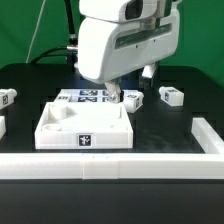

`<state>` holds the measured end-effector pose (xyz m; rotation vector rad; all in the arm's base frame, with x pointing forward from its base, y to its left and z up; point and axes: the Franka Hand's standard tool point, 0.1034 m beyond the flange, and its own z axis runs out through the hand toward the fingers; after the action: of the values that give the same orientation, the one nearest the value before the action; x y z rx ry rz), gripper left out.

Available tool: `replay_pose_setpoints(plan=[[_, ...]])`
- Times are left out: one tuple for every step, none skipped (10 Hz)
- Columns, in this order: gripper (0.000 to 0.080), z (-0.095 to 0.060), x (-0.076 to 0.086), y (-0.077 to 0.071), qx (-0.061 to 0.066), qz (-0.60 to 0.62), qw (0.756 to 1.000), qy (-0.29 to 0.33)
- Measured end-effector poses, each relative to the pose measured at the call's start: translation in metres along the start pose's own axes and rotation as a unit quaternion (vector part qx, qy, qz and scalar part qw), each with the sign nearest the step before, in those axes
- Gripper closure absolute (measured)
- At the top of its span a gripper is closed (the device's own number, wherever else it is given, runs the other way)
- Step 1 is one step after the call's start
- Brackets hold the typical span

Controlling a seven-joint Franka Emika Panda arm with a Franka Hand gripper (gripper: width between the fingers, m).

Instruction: Assemble one leg

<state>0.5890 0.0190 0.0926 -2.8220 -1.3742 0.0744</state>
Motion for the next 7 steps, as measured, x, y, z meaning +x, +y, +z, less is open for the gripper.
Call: replay_pose_setpoints(plan=[[0.015, 0.002, -0.004, -0.004, -0.017, -0.036, 0.999, 0.016], [0.015, 0.004, -0.01, -0.008, -0.031, -0.063, 0.997, 0.027], [0.015, 0.005, -0.014, -0.01, -0.046, -0.099, 0.993, 0.036], [0.015, 0.008, -0.02, -0.011, -0.045, -0.124, 0.991, 0.034], [0.015, 0.009, -0.026, -0.009, -0.037, -0.12, 0.992, 0.028], [0.015, 0.009, -0.026, -0.009, -0.037, -0.119, 0.992, 0.028], [0.015, 0.01, -0.026, -0.009, -0.036, -0.119, 0.992, 0.027]])
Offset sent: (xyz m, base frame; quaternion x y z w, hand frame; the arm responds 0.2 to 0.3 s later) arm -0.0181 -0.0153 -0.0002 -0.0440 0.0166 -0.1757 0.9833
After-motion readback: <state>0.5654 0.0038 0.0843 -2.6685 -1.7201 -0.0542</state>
